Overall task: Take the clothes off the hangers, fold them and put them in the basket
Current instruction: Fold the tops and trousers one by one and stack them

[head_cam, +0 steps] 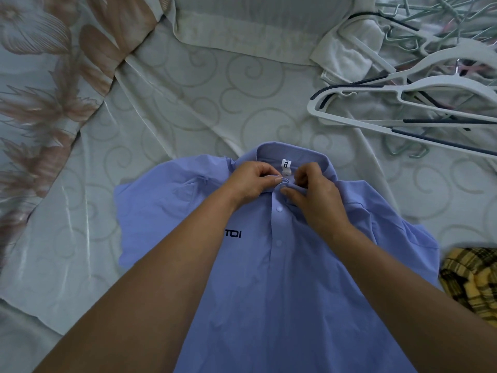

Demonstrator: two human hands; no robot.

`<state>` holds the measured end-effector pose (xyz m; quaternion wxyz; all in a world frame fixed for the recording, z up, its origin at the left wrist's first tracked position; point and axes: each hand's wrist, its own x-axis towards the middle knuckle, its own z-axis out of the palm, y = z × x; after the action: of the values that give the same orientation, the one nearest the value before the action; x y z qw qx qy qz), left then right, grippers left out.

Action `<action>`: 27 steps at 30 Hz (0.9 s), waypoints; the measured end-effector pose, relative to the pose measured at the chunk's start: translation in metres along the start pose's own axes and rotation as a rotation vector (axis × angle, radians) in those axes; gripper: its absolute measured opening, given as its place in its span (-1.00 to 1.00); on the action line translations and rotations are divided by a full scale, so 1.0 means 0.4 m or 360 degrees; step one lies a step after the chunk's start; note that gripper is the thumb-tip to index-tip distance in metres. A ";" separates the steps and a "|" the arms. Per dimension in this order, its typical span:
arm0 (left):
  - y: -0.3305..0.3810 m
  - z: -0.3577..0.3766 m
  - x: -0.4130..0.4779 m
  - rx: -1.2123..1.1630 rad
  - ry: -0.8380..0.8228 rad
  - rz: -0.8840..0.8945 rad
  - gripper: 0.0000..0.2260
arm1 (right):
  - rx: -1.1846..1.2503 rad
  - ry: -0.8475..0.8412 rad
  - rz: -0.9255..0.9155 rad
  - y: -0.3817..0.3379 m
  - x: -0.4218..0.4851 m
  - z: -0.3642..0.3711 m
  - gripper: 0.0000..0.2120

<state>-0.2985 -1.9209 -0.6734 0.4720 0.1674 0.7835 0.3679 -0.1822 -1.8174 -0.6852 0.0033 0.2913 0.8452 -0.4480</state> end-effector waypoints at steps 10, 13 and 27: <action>-0.012 0.001 0.005 -0.0057 0.0014 0.0019 -0.93 | 0.0035 0.0171 -0.0174 0.009 -0.004 0.014 -0.93; -0.014 -0.001 0.006 -0.0052 -0.0018 0.0025 -0.90 | 0.0096 0.0150 -0.0085 0.001 0.003 0.013 -0.94; -0.018 0.003 0.008 -0.0033 -0.0006 0.0085 -0.86 | 0.0219 0.0015 0.0103 -0.008 0.012 0.006 -0.92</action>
<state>-0.2984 -1.9234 -0.6808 0.4651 0.1840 0.7741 0.3882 -0.1882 -1.8182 -0.6855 -0.0062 0.3202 0.8026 -0.5033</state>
